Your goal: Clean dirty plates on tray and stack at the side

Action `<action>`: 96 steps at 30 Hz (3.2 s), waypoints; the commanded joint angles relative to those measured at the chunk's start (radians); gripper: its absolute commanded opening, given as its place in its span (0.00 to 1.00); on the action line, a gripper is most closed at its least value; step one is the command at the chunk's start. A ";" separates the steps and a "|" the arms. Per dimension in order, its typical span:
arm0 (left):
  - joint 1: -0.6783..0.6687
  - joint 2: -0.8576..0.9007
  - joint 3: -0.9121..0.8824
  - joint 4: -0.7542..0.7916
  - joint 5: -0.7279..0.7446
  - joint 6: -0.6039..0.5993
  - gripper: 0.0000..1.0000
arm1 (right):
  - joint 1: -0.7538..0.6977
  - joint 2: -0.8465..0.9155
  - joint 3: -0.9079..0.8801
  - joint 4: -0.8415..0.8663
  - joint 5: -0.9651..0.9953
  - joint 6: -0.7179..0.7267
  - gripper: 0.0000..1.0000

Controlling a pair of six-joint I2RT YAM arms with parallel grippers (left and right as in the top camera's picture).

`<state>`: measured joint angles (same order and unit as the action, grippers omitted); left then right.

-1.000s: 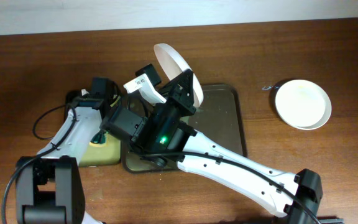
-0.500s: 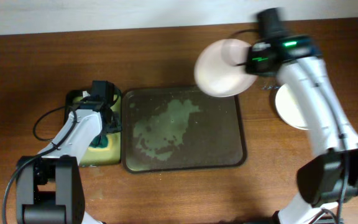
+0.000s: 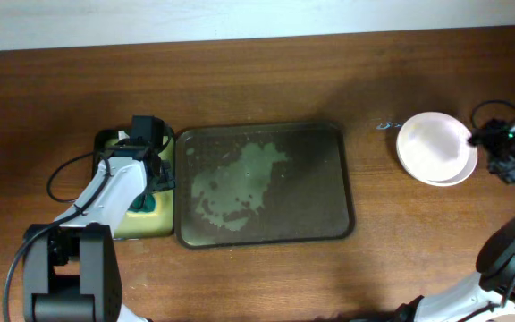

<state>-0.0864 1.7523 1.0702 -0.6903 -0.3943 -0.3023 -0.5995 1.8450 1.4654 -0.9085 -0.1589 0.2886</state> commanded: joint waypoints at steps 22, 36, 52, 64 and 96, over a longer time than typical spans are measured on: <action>0.135 -0.181 -0.002 0.085 0.466 0.087 0.99 | 0.558 -0.310 -0.009 0.020 -0.047 -0.259 0.98; 0.135 -0.181 -0.002 0.084 0.466 0.087 1.00 | 0.731 -1.734 -0.799 0.990 0.172 -0.363 0.98; 0.135 -0.181 -0.002 0.085 0.466 0.087 0.99 | 0.634 -1.830 -1.460 0.828 0.168 -0.360 0.99; 0.135 -0.251 -0.007 0.084 0.466 0.088 0.99 | 0.634 -1.830 -1.460 0.828 0.168 -0.360 0.99; 0.100 -1.747 -1.061 0.608 0.425 0.143 1.00 | 0.634 -1.830 -1.460 0.828 0.168 -0.360 0.98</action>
<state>0.0185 0.0120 0.0113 -0.0750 0.0372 -0.1780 0.0395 0.0185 0.0109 -0.0750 0.0032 -0.0757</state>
